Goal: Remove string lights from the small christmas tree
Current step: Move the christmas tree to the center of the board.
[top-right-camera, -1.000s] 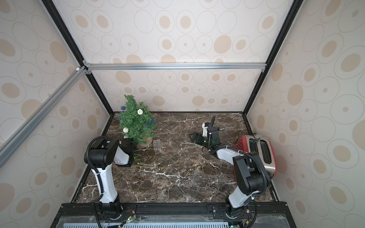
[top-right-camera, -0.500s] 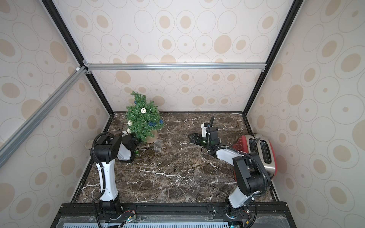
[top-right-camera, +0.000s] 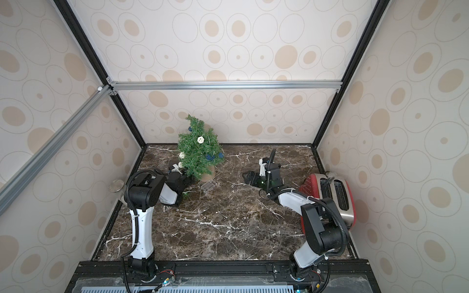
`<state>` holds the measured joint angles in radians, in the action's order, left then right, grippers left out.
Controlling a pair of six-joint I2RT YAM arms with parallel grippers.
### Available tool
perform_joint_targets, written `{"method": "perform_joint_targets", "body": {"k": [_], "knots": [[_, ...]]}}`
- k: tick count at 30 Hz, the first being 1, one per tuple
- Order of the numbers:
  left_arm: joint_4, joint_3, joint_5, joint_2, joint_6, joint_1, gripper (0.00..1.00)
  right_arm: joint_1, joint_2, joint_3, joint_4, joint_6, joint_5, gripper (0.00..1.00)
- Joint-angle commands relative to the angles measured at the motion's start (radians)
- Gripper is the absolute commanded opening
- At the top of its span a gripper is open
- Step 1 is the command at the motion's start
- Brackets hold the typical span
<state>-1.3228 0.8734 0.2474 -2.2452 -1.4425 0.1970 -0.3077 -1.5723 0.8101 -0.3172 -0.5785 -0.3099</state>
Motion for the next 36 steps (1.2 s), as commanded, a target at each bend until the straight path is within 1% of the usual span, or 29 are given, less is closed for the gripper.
{"method": "perform_joint_targets", "body": {"k": [1,6,9,14,18,20,23,31,36], "knots": [[0.166,-0.027,0.044,-0.082,0.006,0.053,0.7,-0.007,0.033,-0.018,0.011,0.009,0.016,0.87],[0.173,0.022,0.056,-0.105,-0.004,0.12,0.7,-0.007,0.047,-0.016,0.024,0.012,0.015,0.87],[0.169,0.018,0.053,-0.106,-0.013,0.145,0.7,-0.008,0.057,-0.016,0.033,0.014,0.018,0.87],[0.143,-0.02,0.056,-0.102,-0.024,0.153,0.71,-0.007,0.057,-0.01,0.038,0.02,0.017,0.87],[0.147,-0.031,0.039,-0.098,-0.035,0.149,0.75,-0.005,0.012,0.025,0.034,0.007,0.015,0.87],[0.165,-0.04,0.025,-0.085,-0.036,0.142,0.77,-0.004,-0.035,0.063,0.042,-0.004,0.024,0.87],[0.203,-0.051,0.006,-0.052,-0.023,0.123,0.8,-0.002,-0.138,0.16,0.088,-0.027,-0.021,0.84],[0.269,0.002,0.026,-0.062,0.0,0.105,0.78,-0.009,-0.445,0.363,-0.02,-0.217,-0.129,0.74],[0.288,0.031,0.044,-0.09,0.006,0.097,0.78,-0.014,-0.605,0.495,-0.066,-0.33,-0.177,0.74]]}}
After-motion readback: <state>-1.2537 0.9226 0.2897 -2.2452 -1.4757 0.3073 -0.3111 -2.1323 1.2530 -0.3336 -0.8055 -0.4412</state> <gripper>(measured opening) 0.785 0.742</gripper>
